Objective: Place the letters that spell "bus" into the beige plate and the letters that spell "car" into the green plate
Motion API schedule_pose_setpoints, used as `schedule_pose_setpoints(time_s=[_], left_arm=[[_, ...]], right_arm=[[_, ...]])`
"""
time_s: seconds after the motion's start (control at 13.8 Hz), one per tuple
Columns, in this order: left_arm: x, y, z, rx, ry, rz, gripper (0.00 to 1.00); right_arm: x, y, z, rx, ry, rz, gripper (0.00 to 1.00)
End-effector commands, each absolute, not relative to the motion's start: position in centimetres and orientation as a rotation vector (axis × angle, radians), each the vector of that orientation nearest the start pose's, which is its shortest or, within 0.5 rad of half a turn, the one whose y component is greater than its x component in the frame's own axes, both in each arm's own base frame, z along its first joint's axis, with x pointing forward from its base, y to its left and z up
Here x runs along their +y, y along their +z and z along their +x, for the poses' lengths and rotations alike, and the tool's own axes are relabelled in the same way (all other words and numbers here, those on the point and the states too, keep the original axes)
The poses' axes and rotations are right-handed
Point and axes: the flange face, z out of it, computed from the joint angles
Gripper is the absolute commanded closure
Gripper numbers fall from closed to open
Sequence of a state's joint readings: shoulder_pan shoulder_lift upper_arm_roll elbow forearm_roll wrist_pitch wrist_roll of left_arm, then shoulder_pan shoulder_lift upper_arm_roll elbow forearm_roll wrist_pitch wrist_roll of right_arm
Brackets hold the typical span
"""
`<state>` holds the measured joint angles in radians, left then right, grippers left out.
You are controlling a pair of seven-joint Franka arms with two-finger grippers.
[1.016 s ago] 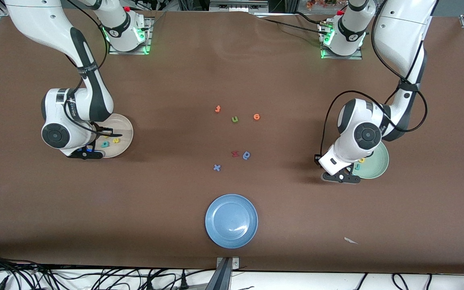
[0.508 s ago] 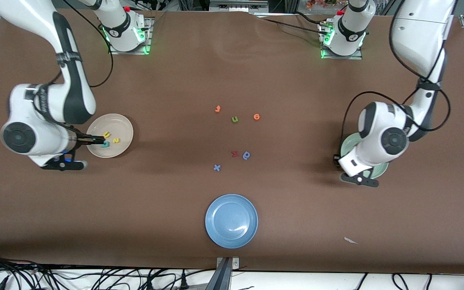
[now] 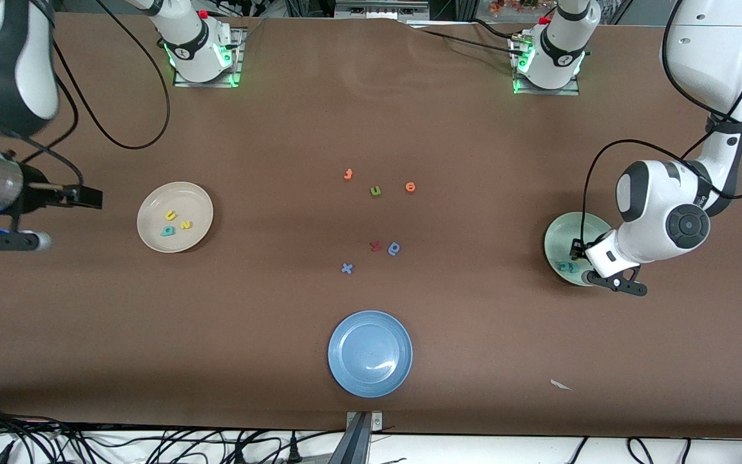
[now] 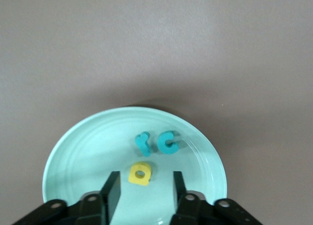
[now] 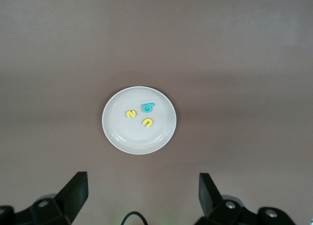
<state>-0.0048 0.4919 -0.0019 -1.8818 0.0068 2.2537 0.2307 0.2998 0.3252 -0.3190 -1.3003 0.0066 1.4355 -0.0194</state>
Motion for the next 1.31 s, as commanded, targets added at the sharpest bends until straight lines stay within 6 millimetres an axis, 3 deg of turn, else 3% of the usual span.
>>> schedule_pose_setpoints(time_s=[0.0, 0.22, 0.51, 0.65, 0.87, 1.02, 1.23], left_arm=[[-0.7, 25.9, 60.8, 0.31, 0.188, -3.121, 0.0], [-1.4, 32.2, 59.7, 0.248, 0.219, -3.122, 0.0], [-1.6, 44.1, 56.4, 0.194, 0.176, -3.115, 0.0], [-2.5, 49.9, 54.5, 0.221, 0.113, -3.105, 0.0], [-4.5, 57.4, 53.0, 0.196, 0.044, -3.097, 0.0], [-4.9, 60.9, 52.4, 0.151, 0.019, -3.1, 0.0], [-4.2, 62.6, 51.7, 0.088, -0.018, -3.115, 0.0]], right_arm=[[1.5, 57.5, 61.9, -0.036, 0.256, -3.192, 0.0], [0.3, 58.2, 61.6, -0.014, 0.232, -3.186, 0.0], [-1.6, 57.8, 61.8, -0.013, 0.172, -3.146, 0.0], [-1.8, 57.5, 61.0, -0.02, 0.104, -3.146, 0.0], [-0.1, 58.2, 60.7, -0.052, 0.056, -3.176, 0.0], [0.6, 58.0, 60.8, 0.011, 0.06, -3.17, 0.0], [3.4, 57.6, 60.4, 0.083, 0.104, -3.165, 0.0]])
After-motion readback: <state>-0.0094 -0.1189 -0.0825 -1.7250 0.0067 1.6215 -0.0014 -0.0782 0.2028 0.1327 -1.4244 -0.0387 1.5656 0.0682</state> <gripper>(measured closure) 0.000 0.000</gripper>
